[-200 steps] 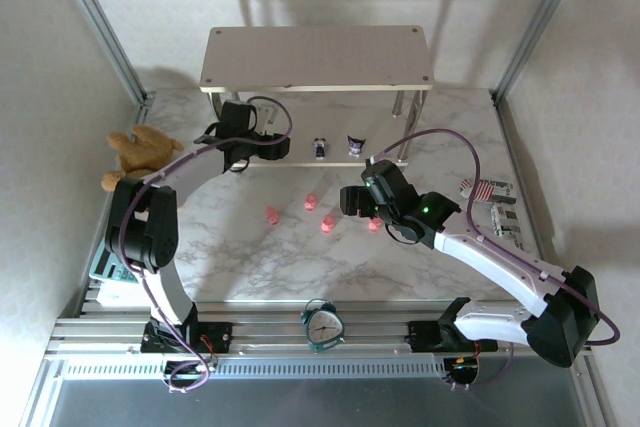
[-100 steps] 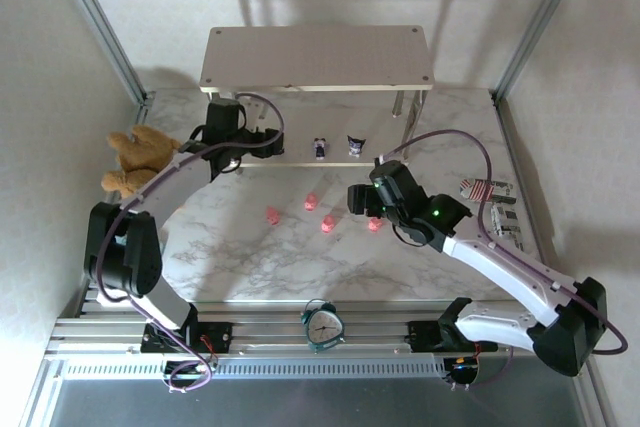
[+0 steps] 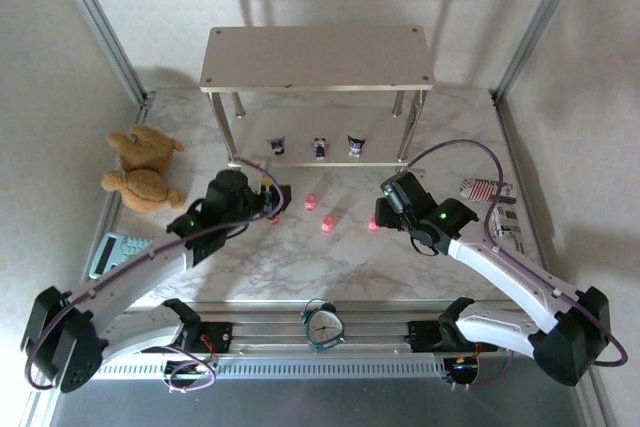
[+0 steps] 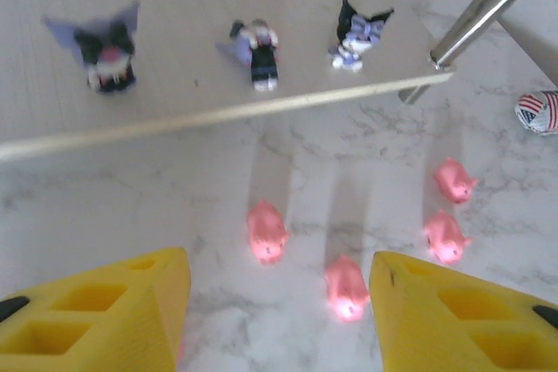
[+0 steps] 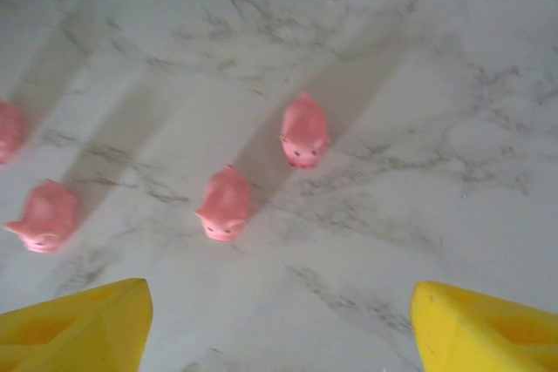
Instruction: Place and organize the plastic toys onto the shelf
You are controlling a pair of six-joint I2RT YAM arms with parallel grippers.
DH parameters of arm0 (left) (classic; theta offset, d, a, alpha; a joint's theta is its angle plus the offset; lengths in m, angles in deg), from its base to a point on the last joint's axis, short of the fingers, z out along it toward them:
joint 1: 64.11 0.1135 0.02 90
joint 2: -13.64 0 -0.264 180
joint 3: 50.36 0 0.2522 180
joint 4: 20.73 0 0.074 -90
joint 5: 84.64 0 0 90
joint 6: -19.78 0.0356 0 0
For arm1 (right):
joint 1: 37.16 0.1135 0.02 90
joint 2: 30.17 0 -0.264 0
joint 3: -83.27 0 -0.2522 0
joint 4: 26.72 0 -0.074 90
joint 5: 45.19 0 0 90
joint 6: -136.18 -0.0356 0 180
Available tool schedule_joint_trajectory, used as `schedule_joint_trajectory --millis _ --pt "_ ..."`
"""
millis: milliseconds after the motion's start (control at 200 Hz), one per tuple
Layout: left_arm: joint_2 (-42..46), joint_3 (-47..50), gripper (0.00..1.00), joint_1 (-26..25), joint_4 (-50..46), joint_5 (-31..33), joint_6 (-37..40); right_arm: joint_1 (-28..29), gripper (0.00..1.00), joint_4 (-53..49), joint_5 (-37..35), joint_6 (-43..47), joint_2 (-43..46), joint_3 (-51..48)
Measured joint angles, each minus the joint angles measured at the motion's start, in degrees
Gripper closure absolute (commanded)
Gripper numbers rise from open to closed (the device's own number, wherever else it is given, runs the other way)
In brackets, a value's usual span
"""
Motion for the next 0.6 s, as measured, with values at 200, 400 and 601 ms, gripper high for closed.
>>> schedule_joint_trajectory --millis 200,400,601 --pt "8.70 5.01 0.49 -5.77 -1.75 10.51 -4.57 -4.17 0.39 1.75 -0.13 1.53 -8.11 -0.48" --pt "13.22 5.01 0.55 -6.05 -3.06 15.80 -5.64 -8.72 0.43 5.49 1.68 3.98 -17.49 0.17" --pt "12.46 5.01 0.55 -6.05 -5.01 17.70 -5.62 -10.75 0.43 8.02 3.61 6.14 -23.98 2.99"
